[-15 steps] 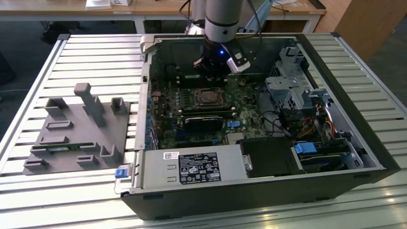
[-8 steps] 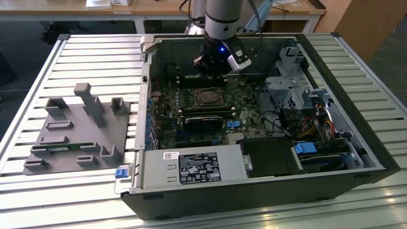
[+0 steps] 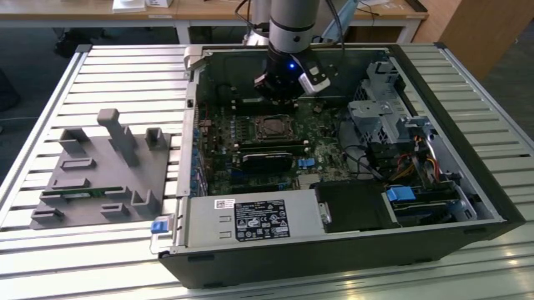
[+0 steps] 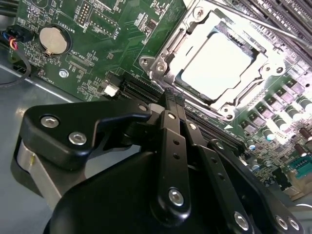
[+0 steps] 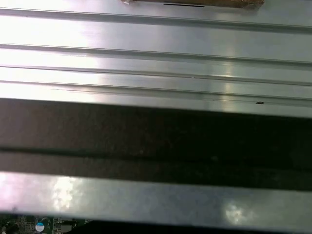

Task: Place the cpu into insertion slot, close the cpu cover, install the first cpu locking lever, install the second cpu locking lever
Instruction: 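Install the first cpu locking lever, then install the second cpu locking lever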

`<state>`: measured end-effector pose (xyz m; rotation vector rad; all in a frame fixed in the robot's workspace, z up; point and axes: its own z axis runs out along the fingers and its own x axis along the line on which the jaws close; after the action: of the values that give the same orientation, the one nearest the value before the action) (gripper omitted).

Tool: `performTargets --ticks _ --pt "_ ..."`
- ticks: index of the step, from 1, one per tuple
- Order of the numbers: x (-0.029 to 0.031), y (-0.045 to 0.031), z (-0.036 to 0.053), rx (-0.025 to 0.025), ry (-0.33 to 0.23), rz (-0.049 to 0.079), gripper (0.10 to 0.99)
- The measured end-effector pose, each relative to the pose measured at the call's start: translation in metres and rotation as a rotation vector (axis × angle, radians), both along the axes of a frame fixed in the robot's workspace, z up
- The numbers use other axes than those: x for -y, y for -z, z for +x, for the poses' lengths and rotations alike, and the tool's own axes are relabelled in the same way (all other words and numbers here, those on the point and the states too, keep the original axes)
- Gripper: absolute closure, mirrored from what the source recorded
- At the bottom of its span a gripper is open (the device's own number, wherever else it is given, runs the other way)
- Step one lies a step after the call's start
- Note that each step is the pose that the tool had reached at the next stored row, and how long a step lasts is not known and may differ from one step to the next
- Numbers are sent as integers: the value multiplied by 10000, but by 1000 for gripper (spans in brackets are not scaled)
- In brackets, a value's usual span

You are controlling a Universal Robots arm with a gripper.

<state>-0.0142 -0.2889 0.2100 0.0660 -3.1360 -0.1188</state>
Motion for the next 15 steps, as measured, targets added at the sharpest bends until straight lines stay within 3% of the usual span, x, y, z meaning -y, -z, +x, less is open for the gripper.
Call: performTargets --ticks 9,11,15 --pt "18 0 4 0 1 0 980" --pt "64 0 4 0 0 0 980" --pt "67 0 4 0 0 -3 980"
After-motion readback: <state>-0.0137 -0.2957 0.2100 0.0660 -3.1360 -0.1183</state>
